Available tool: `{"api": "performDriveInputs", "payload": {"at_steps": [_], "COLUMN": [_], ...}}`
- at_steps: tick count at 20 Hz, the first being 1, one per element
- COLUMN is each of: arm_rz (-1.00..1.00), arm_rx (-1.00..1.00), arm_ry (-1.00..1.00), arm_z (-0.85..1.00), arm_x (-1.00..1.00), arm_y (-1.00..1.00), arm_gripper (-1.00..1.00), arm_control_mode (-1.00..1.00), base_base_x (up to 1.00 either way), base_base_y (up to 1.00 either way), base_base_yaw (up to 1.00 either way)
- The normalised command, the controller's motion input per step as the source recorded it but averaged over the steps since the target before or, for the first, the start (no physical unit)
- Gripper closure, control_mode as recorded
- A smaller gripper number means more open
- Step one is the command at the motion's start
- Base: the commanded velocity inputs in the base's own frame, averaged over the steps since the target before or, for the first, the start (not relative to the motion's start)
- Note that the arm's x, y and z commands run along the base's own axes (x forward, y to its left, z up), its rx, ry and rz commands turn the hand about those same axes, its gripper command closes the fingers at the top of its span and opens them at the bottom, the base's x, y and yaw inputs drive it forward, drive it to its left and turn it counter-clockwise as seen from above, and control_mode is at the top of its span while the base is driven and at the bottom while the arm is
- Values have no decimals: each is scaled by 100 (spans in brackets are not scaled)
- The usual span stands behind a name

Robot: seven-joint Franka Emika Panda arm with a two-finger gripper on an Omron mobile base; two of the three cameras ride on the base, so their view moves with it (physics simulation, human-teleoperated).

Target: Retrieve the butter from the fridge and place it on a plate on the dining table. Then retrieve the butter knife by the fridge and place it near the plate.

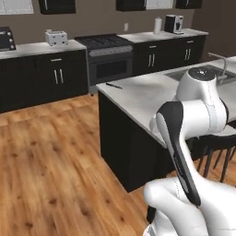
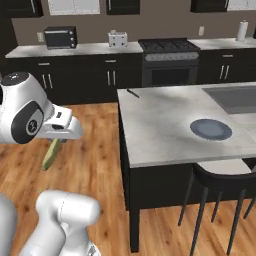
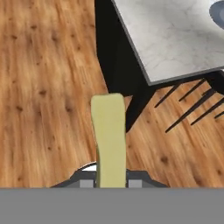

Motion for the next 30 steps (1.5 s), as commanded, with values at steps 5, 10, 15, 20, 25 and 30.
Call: {"api": "performDriveInputs", "payload": {"at_steps": [5,10,15,20,25,30], "arm_rz": [0,0,0,0,0,0], "arm_rx": [0,0,0,0,0,0], "arm_ry": [0,0,0,0,0,0], "arm_z": [0,0,0,0,0,0], "arm_x": [0,0,0,0,0,0], "arm_y": [0,0,0,0,0,0], "arm_gripper": [100,100,100,100,100,100], "arm_control_mode": [100,100,100,100,100,100], "base_base_x": [6,1,10,1,0,4], "base_base_y": [-100,-100,-100,-99,-63,-7], "base_base_yaw": [22,22,21,18,9,1]}}
